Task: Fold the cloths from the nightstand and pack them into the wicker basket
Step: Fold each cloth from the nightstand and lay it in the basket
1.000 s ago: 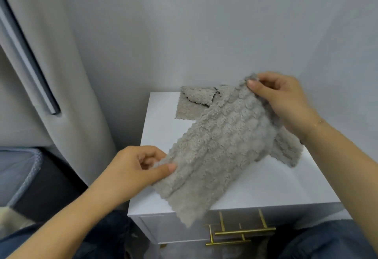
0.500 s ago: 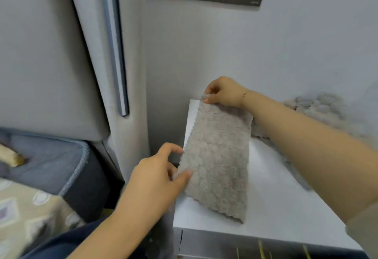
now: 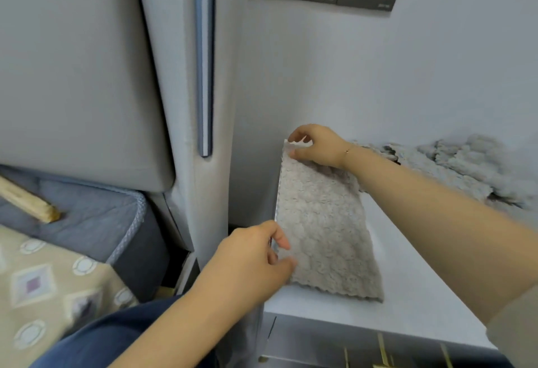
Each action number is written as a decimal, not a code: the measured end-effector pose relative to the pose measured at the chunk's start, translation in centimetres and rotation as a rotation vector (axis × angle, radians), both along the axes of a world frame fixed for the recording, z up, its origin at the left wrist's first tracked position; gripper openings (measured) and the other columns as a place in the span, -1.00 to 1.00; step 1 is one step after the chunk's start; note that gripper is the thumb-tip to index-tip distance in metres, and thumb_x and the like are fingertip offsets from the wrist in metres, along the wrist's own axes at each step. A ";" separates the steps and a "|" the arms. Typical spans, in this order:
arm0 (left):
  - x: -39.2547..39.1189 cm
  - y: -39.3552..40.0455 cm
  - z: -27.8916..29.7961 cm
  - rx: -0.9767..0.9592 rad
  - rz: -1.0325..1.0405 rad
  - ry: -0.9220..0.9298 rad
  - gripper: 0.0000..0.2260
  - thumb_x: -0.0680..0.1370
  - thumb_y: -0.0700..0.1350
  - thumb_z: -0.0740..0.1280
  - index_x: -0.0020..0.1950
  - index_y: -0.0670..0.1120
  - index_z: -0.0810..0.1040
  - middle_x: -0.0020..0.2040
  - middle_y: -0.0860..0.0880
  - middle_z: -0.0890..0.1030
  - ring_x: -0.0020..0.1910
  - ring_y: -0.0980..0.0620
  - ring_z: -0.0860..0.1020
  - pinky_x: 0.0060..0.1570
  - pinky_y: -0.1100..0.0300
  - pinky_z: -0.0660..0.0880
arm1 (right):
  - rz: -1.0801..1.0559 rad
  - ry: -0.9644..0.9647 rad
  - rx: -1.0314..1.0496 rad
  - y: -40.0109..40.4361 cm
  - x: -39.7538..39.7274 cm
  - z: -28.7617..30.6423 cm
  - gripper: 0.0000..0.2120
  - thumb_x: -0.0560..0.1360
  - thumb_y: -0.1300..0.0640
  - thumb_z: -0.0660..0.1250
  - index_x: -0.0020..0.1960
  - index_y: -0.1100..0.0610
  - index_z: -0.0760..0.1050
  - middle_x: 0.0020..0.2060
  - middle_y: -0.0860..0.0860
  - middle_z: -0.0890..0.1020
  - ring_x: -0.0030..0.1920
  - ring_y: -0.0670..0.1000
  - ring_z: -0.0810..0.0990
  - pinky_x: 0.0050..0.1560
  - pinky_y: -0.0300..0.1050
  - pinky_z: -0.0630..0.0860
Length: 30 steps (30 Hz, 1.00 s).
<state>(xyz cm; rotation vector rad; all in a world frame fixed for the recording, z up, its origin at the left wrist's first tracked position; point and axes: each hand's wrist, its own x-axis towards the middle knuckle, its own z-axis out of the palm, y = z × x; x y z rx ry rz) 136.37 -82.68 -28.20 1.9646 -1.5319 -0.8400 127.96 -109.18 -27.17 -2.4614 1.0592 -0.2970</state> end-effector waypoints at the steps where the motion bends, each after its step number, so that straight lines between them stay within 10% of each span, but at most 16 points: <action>1: 0.2 0.3 0.1 -0.024 -0.016 -0.092 -0.88 0.53 0.11 0.35 0.01 0.17 0.47 -0.24 0.11 0.59 -0.32 0.26 0.50 -0.24 0.40 0.43 | 0.027 -0.032 -0.013 0.8 -0.7 0.5 -0.74 0.54 0.10 0.37 0.22 0.12 0.53 0.14 0.00 0.56 0.09 -0.04 0.47 0.07 -0.23 0.35; 10: 0.7 1.1 0.5 -0.457 -0.492 -0.406 -0.82 0.56 0.14 0.28 0.13 0.21 0.56 0.16 0.27 0.43 0.12 0.31 0.39 0.08 0.27 0.43 | 0.222 -0.135 0.187 11.9 -11.1 1.9 -0.89 0.53 0.12 0.39 0.03 0.06 0.65 -0.06 -0.12 0.68 -0.01 -0.13 0.61 0.09 -0.24 0.51; 22: 1.3 0.4 -2.1 -0.358 -0.544 -0.439 -0.73 0.55 0.14 0.23 0.10 0.10 0.65 0.29 0.21 0.52 0.23 0.24 0.46 0.15 0.33 0.44 | 0.293 -0.264 0.284 16.3 -17.3 -3.2 -0.72 0.48 0.05 0.46 0.19 -0.02 0.62 0.21 -0.24 0.57 0.31 -0.22 0.45 0.33 -0.37 0.29; 30: -0.3 0.1 -2.4 -0.478 -0.474 -0.582 -0.86 0.50 -0.05 0.34 -0.04 0.00 0.68 0.12 0.16 0.62 0.05 0.19 0.57 0.04 0.30 0.46 | 0.380 -0.200 -0.245 17.2 -17.8 -5.6 -0.69 0.61 0.04 0.18 0.26 0.08 0.57 0.28 -0.09 0.55 0.34 -0.14 0.45 0.32 -0.30 0.39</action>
